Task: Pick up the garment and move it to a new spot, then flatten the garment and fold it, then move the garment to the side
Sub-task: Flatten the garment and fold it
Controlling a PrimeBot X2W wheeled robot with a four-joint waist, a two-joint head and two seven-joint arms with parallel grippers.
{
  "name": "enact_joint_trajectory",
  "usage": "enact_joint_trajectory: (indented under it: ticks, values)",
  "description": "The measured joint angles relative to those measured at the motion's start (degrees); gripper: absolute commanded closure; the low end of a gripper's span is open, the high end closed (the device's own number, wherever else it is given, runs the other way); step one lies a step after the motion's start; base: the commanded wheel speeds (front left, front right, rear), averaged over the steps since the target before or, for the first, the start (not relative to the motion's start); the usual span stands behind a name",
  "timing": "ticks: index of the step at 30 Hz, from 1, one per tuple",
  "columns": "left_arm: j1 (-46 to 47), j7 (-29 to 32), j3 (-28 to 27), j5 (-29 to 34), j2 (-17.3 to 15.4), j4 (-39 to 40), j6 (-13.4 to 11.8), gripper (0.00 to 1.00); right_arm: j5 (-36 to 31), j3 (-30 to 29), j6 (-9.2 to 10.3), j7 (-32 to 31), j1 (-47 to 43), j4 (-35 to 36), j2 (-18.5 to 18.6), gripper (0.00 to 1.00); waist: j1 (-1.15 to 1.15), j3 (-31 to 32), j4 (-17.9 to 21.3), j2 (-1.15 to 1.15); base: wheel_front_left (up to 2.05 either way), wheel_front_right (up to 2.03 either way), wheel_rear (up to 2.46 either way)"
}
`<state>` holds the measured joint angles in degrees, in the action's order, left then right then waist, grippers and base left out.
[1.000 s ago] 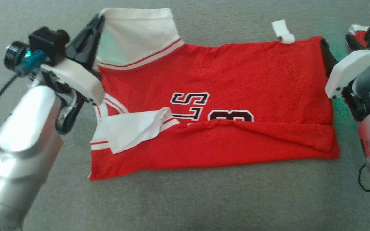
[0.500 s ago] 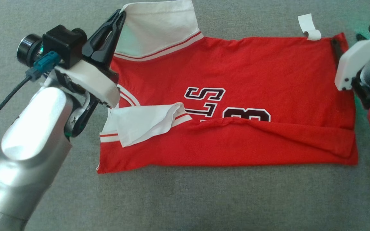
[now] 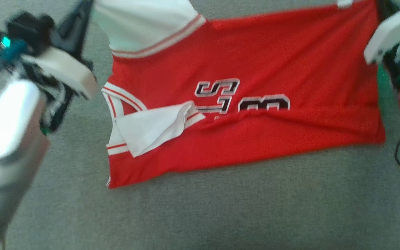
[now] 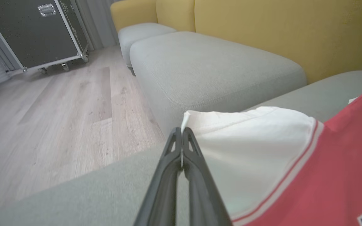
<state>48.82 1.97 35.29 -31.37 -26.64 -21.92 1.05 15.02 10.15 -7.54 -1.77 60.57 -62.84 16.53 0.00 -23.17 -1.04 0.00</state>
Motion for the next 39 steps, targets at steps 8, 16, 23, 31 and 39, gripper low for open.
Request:
enact_joint_trajectory:
  ticks: [8, 16, 23, 31, 39]
  values:
    - [12.3, -6.0, -0.2, 3.4, 0.6, -11.7, 2.1, 1.0, 7.4, 2.3, 0.0, 2.1, 4.9, 2.7, -1.3, 1.0, 0.01, -2.0, 2.3, 0.0, 0.0, 0.0, 0.0]
    - [17.9, -14.0, 0.1, 5.0, 4.5, -22.1, 3.8, 1.0, 11.8, 3.0, 0.0, 6.0, 6.1, 1.9, -1.3, 1.0, 0.0, -1.7, 2.3, 0.0, 0.0, 0.0, 0.0]
    - [16.8, -15.2, 1.4, 3.0, 6.5, -26.0, 5.6, 1.0, 15.3, 6.4, 0.0, 5.4, 5.2, 1.4, -0.8, 1.0, 0.0, 0.3, 1.6, 0.0, 0.0, 0.0, 0.0]
    - [8.7, -8.8, 5.8, -6.4, 6.7, -22.6, 6.5, 1.0, 21.2, 12.3, 0.0, -0.4, -3.1, 2.8, 3.5, 1.0, -0.01, 4.1, -0.1, 0.0, 0.0, 0.0, 0.0]
    - [1.0, 0.5, 12.8, -13.9, -1.9, -10.7, 6.5, 1.0, 26.1, 19.4, 0.0, -6.4, -8.6, 6.8, 7.3, 1.0, -0.01, 7.5, -1.1, 0.0, 0.0, 0.0, 0.0]
